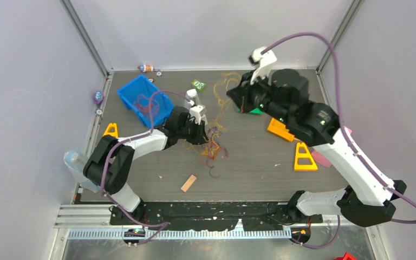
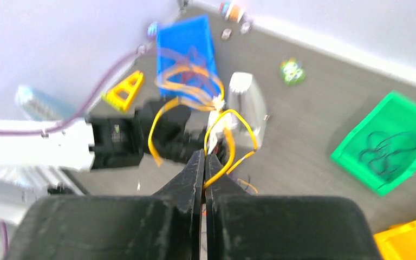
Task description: Untangle the cables
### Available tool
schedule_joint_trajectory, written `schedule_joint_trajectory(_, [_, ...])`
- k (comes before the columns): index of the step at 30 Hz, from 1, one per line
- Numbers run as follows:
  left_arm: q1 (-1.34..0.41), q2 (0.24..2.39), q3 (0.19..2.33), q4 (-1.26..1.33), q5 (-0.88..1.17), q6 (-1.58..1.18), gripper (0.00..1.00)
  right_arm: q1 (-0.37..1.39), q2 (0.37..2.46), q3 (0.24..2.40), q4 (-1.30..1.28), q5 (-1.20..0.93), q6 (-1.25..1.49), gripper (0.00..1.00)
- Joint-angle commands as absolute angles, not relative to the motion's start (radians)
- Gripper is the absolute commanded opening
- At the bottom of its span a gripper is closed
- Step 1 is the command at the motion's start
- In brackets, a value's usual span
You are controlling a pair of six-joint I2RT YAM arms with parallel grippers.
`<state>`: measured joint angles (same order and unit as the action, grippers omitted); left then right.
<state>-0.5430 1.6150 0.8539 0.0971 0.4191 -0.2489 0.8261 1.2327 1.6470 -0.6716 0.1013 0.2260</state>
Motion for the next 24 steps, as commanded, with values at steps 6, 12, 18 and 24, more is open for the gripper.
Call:
schedule_joint_trajectory(6, [-0.459,1.550,0.798,0.007,0.312,-0.282,0.00,0.814,1.225,1.999,-0.674,0.539,0.075,0.05])
schedule_joint_trajectory(12, [-0.407,1.417,0.694,0.048,0.174,-0.314,0.00,0.735,1.211,2.012,-0.675,0.690,0.022,0.05])
schedule_joint_trajectory(18, [-0.390,1.211,0.577,0.102,0.009,-0.333,0.00,0.630,1.144,1.847,-0.709,0.627,0.071,0.07])
schedule_joint_trajectory(24, [-0.393,1.065,0.475,0.244,0.094,-0.300,0.00,0.623,1.044,1.453,-0.703,0.467,0.181,0.88])
